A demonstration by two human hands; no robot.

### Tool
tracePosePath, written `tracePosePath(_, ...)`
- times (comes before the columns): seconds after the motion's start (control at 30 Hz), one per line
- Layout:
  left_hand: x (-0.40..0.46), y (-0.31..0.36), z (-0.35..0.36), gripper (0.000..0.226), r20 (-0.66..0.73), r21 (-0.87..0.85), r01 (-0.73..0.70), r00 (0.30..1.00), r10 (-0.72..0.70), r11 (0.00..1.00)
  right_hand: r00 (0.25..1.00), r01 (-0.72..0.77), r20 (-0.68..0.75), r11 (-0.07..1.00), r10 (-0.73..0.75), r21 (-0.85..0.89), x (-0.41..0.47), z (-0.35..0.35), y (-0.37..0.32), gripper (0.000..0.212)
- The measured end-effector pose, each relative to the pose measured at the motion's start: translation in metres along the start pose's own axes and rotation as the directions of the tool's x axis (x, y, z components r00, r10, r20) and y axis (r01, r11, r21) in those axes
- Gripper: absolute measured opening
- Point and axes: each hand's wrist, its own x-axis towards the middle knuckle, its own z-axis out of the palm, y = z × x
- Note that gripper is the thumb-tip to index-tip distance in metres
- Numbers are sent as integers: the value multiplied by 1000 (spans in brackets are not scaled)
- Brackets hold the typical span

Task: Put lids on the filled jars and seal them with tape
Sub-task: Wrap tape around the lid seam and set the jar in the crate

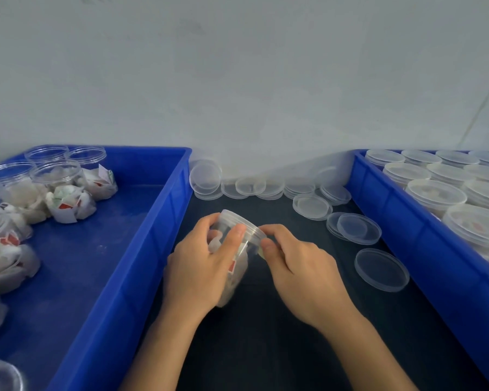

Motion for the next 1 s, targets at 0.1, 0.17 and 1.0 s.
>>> tracePosePath(0.1,2,-2,-1,68,7,-65,24,1000,-23,998,1000,15,-11,1000,-15,-19,2,1,1,41)
tracePosePath(0.17,3,-2,0,69,30,-119,41,999,-37,992,1000,18,-13,1000,-18,-24,2,2,2,39)
tracePosePath(1.0,-13,7,2,66,-54,248,-247,962,268,937,998,34,-56,994,-40,-101,-5,4,-3,51)
